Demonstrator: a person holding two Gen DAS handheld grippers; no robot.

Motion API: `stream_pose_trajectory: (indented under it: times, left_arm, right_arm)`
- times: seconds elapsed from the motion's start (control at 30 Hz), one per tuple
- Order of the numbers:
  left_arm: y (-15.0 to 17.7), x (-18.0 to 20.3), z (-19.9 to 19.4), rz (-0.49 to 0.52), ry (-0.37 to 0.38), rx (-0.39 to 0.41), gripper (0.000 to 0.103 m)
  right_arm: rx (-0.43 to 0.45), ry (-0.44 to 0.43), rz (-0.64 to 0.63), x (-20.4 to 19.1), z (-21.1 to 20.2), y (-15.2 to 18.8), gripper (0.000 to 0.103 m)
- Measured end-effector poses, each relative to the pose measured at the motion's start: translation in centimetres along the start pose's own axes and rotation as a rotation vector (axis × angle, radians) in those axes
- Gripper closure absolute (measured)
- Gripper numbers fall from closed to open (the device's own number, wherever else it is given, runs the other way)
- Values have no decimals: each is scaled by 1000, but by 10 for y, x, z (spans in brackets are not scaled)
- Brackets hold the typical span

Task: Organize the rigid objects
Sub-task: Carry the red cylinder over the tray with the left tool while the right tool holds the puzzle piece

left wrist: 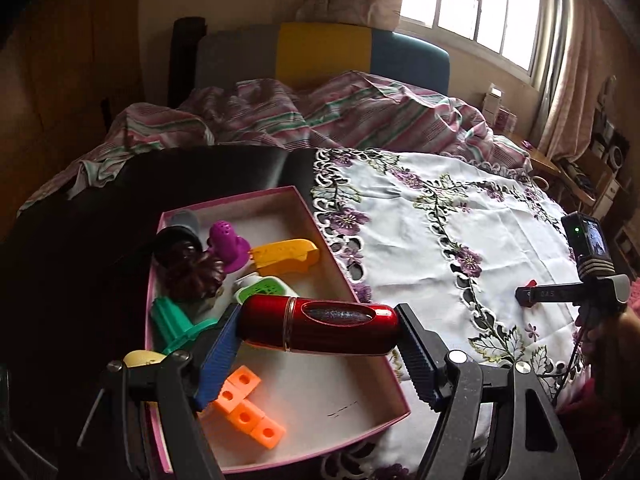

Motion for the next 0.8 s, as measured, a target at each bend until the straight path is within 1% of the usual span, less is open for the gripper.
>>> stream_pose_trajectory:
  times: [0.33,0.8]
  left_arm:
    - [7,-19,4,-37,-14,-16,28]
    - [16,-33,10,-61,-32,-37,28]
  right_arm:
    - [1,2,-2,0,0,0,55]
    - [15,29,-40,-2,-2,1,55]
Point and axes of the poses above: each gripper's, at about its wrist camera, not at the fingertips, and z roughly the way its jaws point, x to its right, y to its underside, the point moved 9 cm from there along z, roughly the way its jaws point, and after that the axes turned 13 degrees about -x, right-handed, at the moved point
